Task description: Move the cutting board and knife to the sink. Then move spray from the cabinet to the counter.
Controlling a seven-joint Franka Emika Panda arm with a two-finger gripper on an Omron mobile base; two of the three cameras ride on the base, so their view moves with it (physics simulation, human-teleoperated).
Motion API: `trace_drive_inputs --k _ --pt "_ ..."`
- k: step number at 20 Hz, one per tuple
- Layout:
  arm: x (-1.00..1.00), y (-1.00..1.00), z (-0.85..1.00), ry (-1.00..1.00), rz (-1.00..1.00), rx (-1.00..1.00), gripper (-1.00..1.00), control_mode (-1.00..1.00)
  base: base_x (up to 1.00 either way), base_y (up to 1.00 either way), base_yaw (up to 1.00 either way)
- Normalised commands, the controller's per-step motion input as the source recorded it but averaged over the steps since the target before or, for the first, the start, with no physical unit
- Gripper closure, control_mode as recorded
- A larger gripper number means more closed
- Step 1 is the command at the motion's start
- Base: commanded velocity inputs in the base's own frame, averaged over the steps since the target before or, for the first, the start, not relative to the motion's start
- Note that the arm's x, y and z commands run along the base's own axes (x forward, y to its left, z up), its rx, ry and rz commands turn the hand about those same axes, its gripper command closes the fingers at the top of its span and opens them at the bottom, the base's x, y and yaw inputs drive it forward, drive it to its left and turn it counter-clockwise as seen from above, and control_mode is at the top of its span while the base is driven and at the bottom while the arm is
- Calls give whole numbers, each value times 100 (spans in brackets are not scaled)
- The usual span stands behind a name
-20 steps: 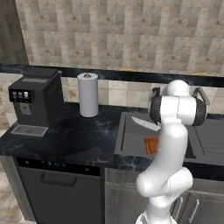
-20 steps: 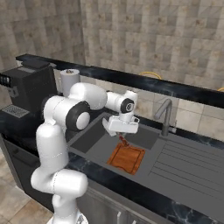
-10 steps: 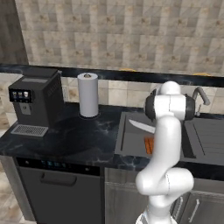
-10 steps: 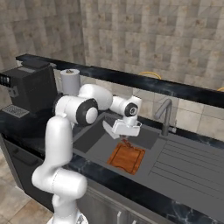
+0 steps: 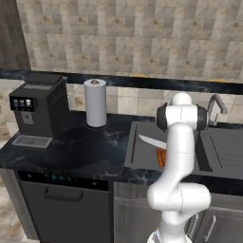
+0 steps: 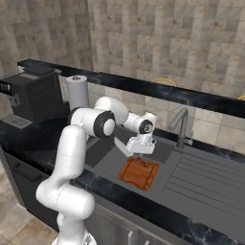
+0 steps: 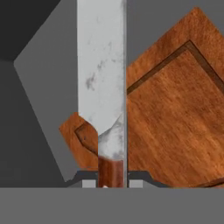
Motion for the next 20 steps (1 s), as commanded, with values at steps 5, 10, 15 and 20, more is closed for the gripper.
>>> trace_drive_inputs --k 5,10,15,20 --pt "36 -2 -49 0 0 0 100 -100 0 0 0" --pt "39 -6 -50 0 0 1 100 -100 0 0 0" --pt "30 -6 -46 0 0 0 100 -100 0 0 0" --pt "8 -2 -43 -1 1 0 100 -100 0 0 0"
